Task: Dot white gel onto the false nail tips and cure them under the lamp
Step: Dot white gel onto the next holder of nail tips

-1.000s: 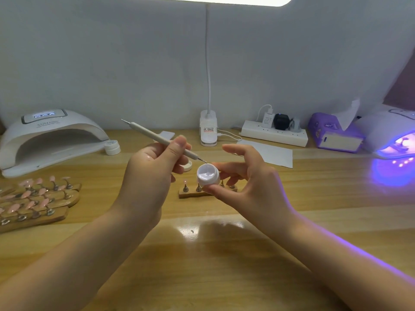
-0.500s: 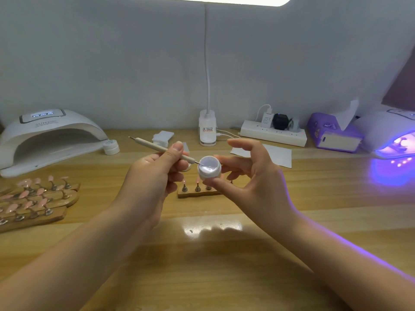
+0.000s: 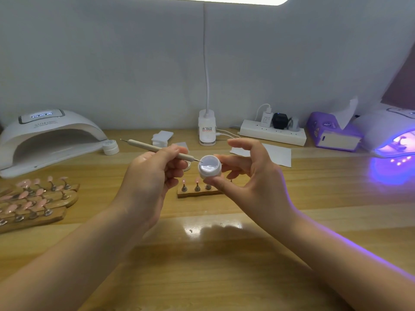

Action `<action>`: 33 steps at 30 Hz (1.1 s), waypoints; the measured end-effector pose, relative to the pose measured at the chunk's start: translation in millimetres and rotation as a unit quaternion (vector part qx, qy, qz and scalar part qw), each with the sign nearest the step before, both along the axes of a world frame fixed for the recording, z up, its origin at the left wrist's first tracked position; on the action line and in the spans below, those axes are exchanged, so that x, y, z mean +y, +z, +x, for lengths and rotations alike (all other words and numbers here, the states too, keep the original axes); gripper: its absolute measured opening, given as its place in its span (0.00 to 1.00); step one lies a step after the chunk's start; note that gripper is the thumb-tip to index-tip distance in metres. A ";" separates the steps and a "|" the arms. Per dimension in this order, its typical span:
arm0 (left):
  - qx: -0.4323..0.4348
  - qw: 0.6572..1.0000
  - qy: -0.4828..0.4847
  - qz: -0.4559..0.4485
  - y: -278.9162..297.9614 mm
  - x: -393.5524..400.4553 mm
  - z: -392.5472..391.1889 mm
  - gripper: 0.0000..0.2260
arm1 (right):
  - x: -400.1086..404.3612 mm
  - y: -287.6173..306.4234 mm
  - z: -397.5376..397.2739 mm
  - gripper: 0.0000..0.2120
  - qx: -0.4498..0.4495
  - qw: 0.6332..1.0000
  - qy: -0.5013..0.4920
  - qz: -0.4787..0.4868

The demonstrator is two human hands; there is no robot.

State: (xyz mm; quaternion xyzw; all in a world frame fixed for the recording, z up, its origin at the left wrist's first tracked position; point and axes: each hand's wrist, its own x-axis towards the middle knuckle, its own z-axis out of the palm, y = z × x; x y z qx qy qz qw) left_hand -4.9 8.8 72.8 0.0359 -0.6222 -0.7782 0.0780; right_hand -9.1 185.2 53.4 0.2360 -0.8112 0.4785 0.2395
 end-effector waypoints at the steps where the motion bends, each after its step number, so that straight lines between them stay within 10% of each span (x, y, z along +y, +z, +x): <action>1: 0.003 1.000 0.000 0.005 0.1 0.1 0.0 0.14 | 0.1 -0.2 -0.3 0.32 -0.001 1.000 0.000 -0.001; 25: 0.094 0.985 -0.091 0.107 4.8 -2.6 -2.0 0.10 | 16.8 -5.0 -20.5 0.29 0.001 0.998 -0.049 -0.028; 33: 0.065 0.985 -0.090 0.133 5.4 -1.2 -0.9 0.08 | 50.0 -22.6 -48.4 0.36 -0.126 0.977 -0.170 0.040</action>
